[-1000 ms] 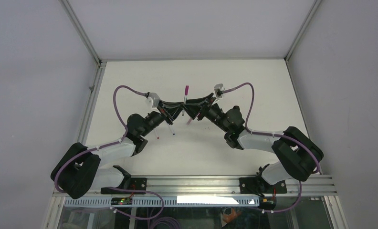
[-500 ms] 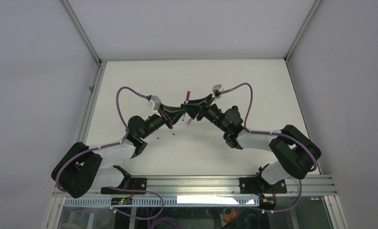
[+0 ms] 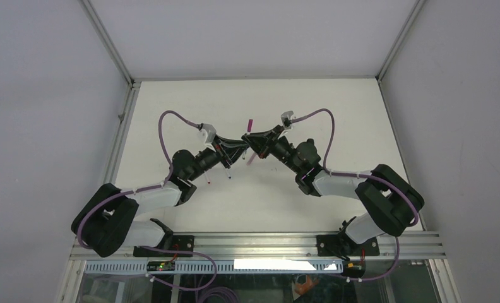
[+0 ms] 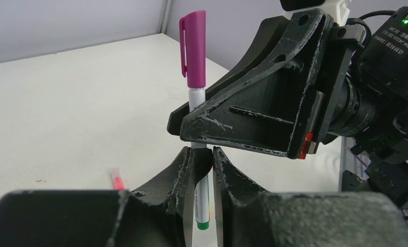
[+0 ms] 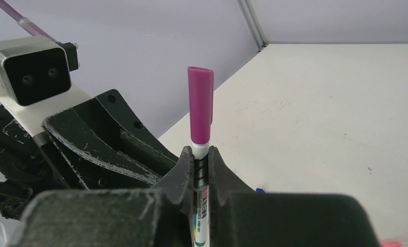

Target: Insert the pens into the pen caps

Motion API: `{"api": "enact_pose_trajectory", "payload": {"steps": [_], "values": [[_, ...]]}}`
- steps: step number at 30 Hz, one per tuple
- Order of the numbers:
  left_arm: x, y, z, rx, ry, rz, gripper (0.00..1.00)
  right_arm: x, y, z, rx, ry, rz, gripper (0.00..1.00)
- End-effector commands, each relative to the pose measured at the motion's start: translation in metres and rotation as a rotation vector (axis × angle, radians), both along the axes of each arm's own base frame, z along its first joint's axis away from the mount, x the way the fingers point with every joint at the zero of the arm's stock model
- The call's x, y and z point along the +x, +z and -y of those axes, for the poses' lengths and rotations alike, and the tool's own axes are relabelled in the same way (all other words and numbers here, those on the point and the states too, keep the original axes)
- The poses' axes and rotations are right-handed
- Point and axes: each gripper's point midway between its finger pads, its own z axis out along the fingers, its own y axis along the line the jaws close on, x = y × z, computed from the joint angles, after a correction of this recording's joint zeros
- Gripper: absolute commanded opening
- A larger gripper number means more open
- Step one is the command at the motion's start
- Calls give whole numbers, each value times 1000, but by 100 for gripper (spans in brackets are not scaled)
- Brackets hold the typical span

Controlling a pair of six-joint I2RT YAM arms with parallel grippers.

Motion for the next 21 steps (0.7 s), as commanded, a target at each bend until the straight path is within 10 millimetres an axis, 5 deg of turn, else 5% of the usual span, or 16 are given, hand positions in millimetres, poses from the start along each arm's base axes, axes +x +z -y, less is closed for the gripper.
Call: {"api": "enact_pose_trajectory", "payload": {"steps": [1,21], "values": [[-7,-6,20,16,-108,-10,20,3,36,-4,73,-2,76,0],[6,-45,27,87,-97,-82,34,1,43,0,73,-8,103,0]]}}
